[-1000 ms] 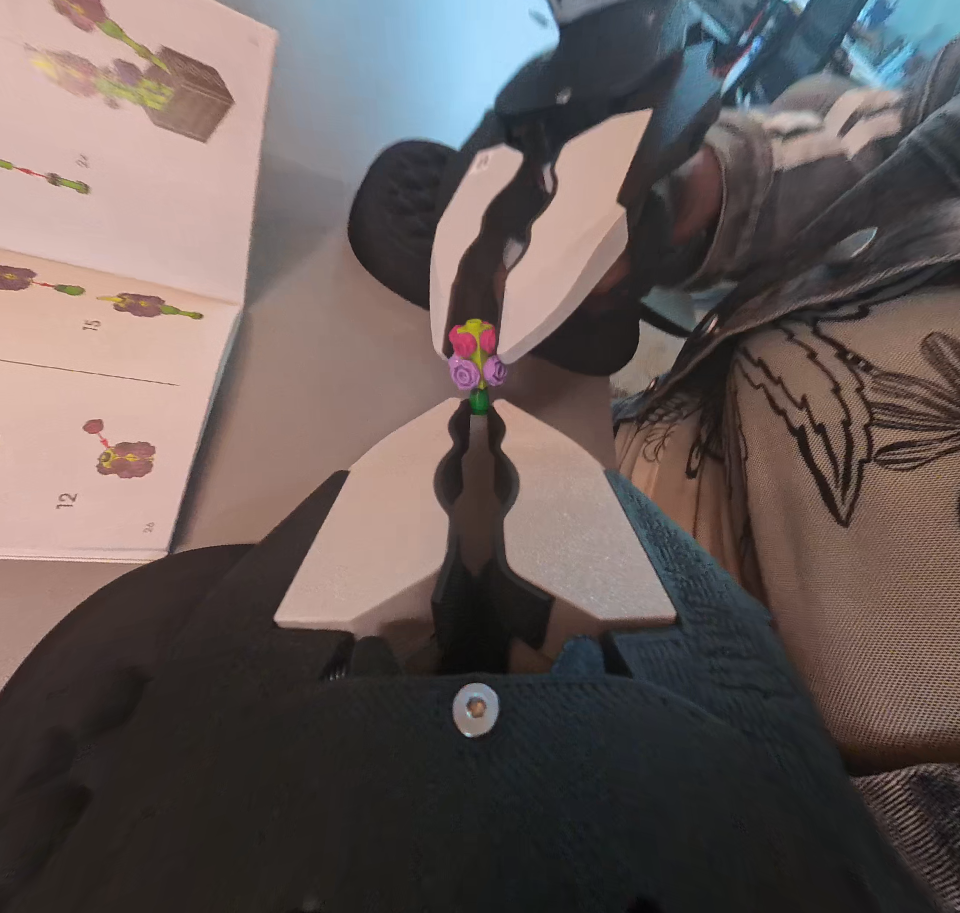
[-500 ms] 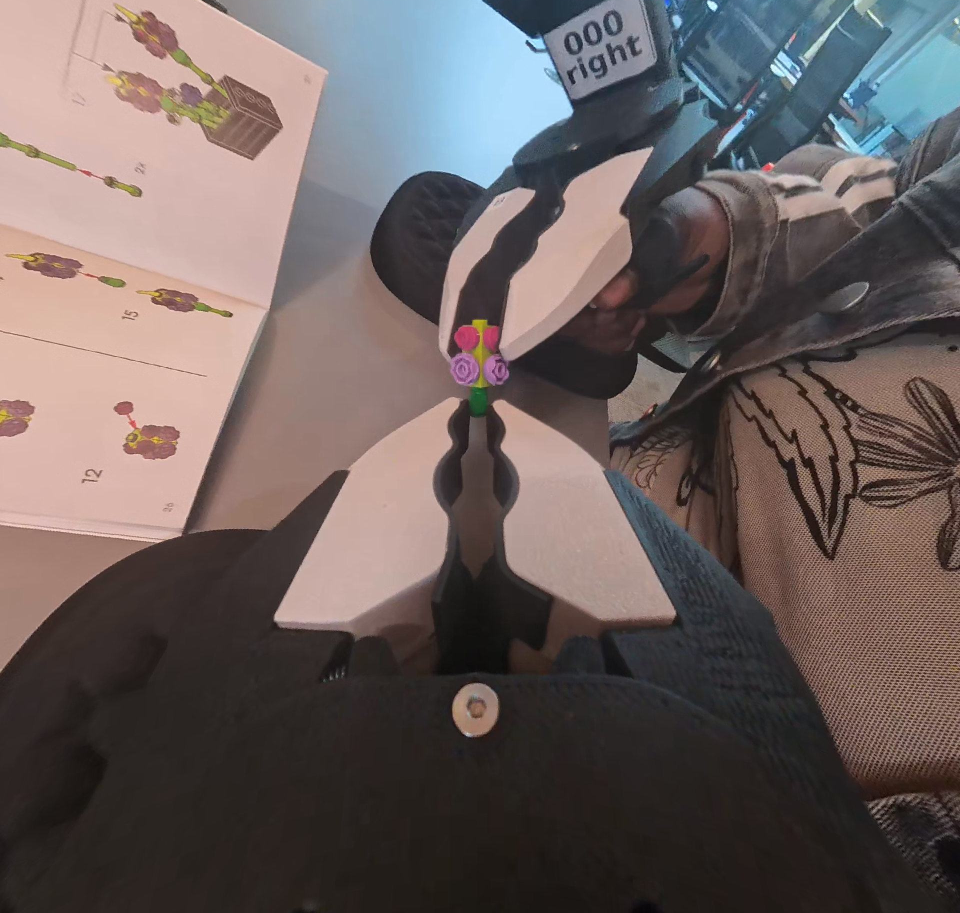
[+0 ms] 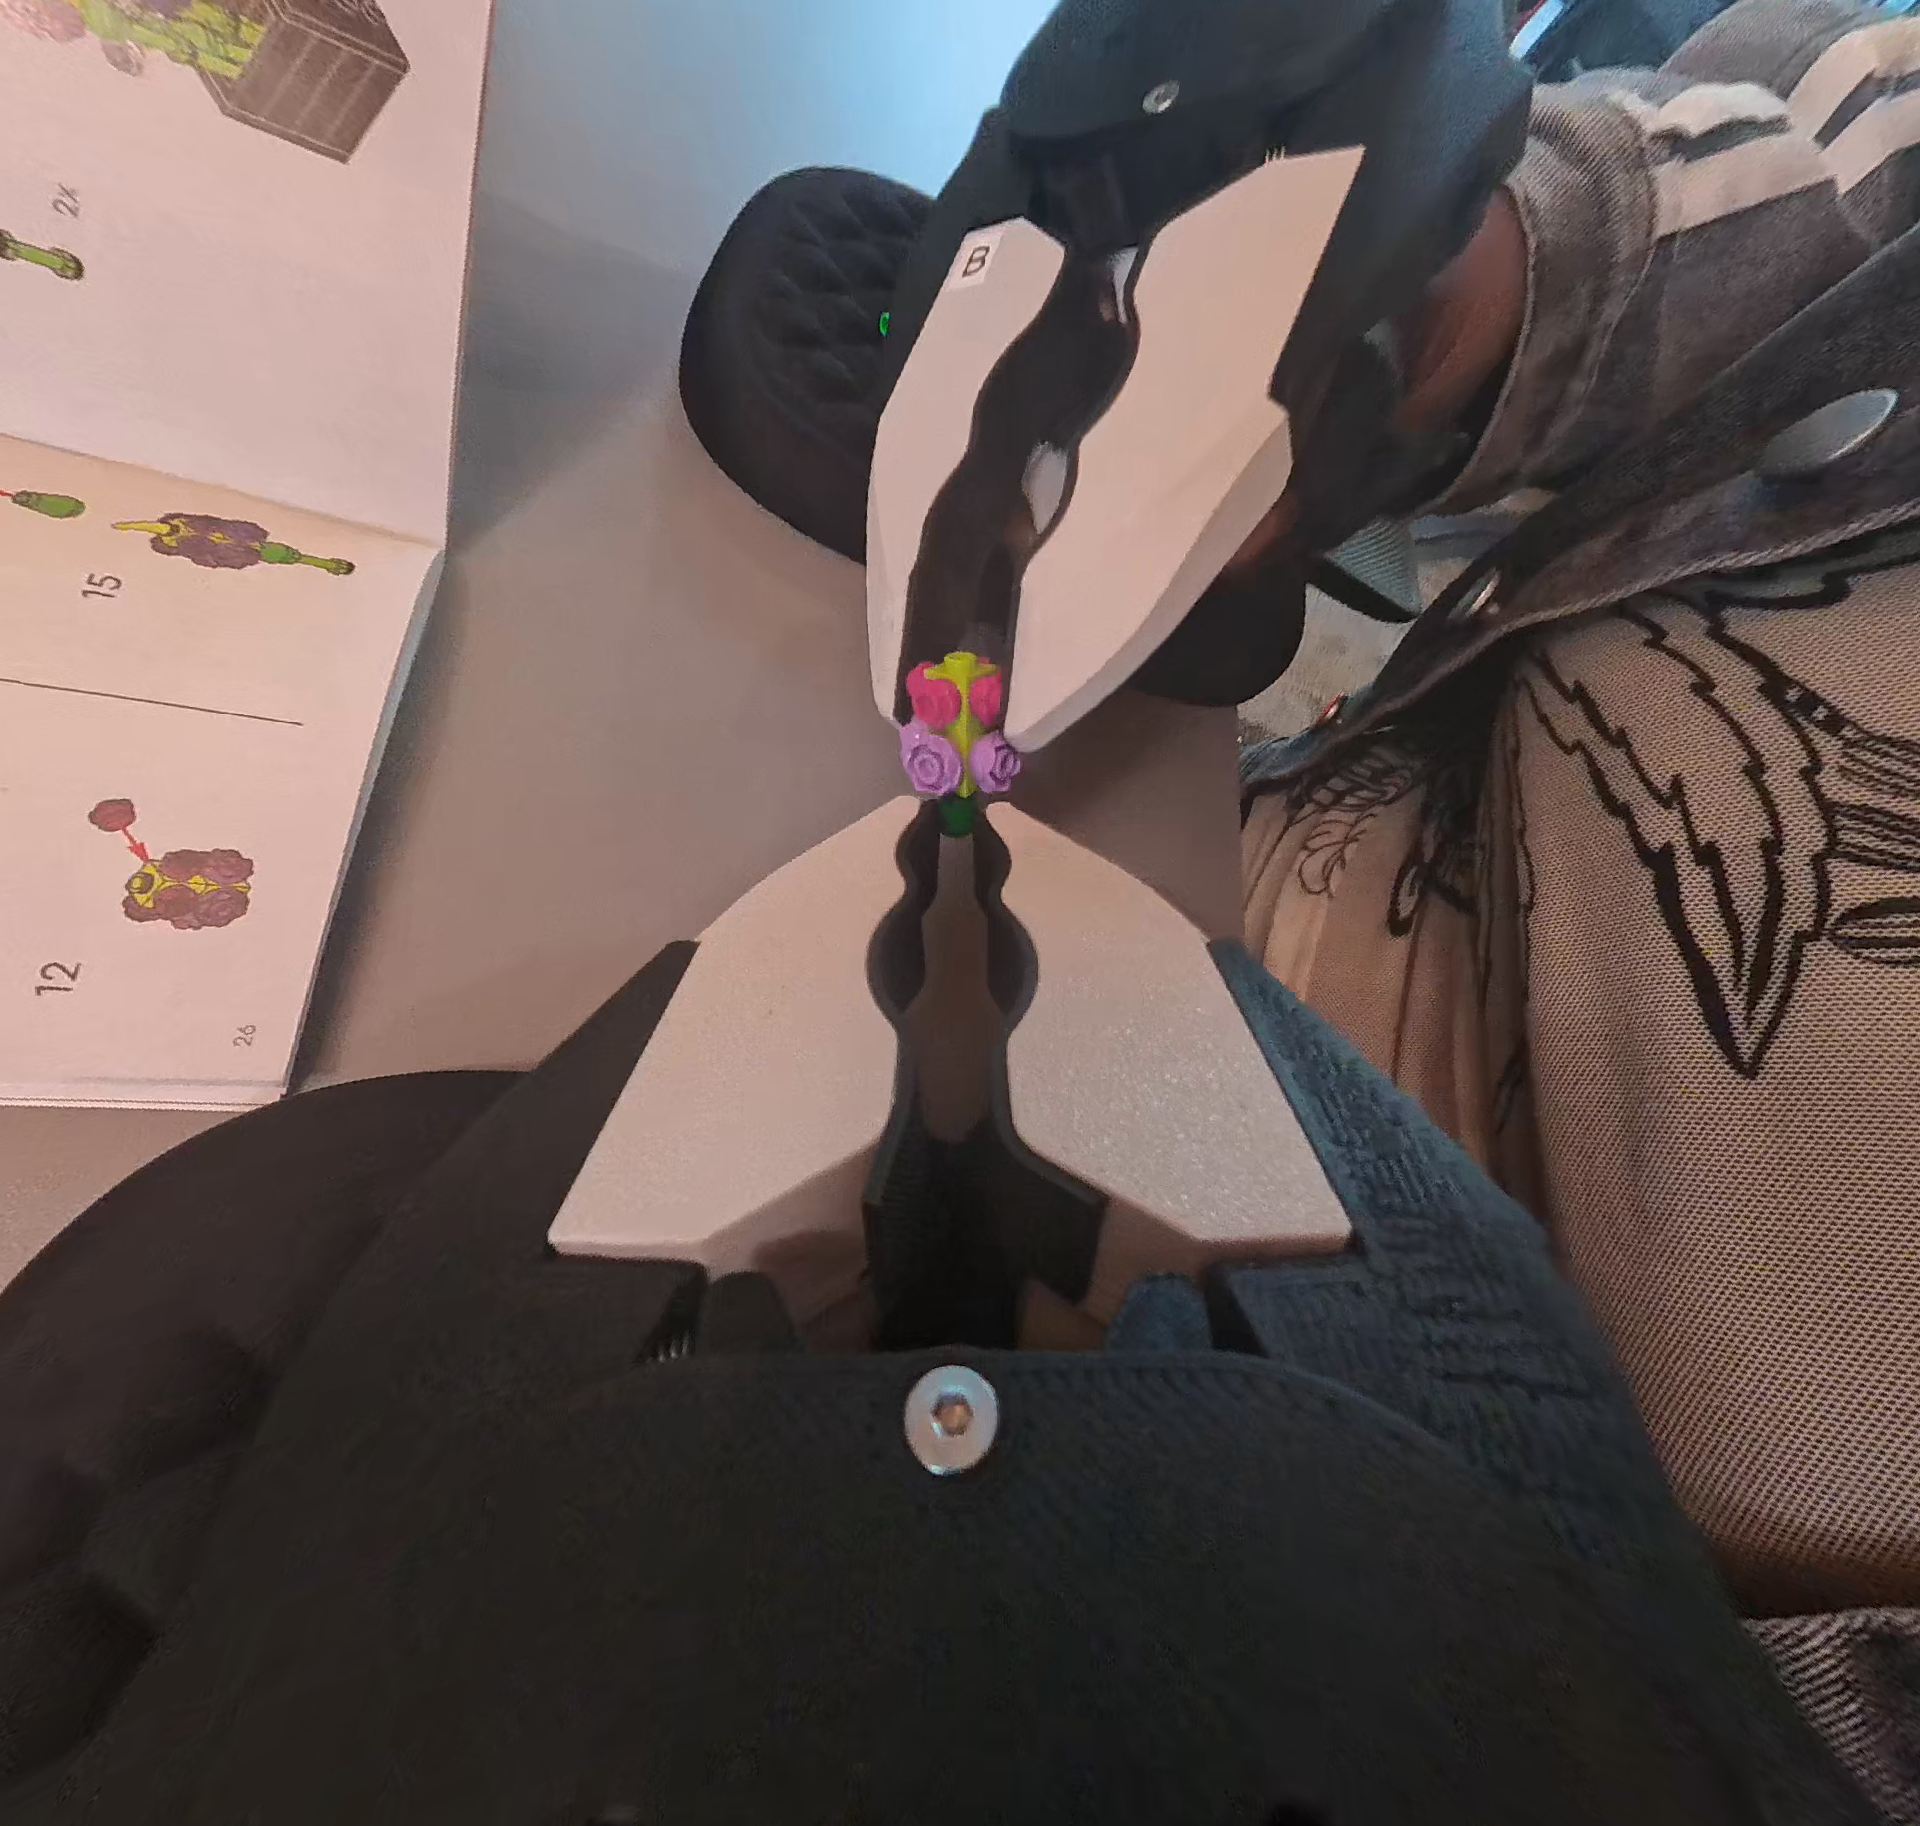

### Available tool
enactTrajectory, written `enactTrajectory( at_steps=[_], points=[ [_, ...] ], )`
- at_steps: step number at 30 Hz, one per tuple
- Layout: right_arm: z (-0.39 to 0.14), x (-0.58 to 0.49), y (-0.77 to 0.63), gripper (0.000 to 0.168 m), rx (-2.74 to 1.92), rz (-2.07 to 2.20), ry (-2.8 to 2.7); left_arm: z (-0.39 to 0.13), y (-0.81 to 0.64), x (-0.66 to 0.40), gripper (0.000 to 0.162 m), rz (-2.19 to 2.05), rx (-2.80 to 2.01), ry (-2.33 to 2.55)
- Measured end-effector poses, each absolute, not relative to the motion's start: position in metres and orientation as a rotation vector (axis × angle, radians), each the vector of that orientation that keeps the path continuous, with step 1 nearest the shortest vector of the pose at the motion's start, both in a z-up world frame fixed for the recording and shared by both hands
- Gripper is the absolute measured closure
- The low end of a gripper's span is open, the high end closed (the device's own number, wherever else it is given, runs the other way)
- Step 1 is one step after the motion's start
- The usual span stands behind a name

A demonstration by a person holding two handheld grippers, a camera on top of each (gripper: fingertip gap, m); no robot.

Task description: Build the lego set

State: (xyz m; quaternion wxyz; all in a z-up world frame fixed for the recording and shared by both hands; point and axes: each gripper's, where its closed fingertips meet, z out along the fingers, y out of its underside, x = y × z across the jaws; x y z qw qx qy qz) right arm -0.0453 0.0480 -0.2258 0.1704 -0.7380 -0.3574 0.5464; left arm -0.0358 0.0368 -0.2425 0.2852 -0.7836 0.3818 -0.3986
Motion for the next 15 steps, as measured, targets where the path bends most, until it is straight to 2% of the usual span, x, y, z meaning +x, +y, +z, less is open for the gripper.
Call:
enactTrajectory(
  at_steps=[15],
  points=[
    [-0.244, -0.038, 0.037, 0.150, -2.117, 1.344, -1.259, -0.263, 0.032, -0.034, 0.158, -0.894, -2.176, 1.175]
  ],
)
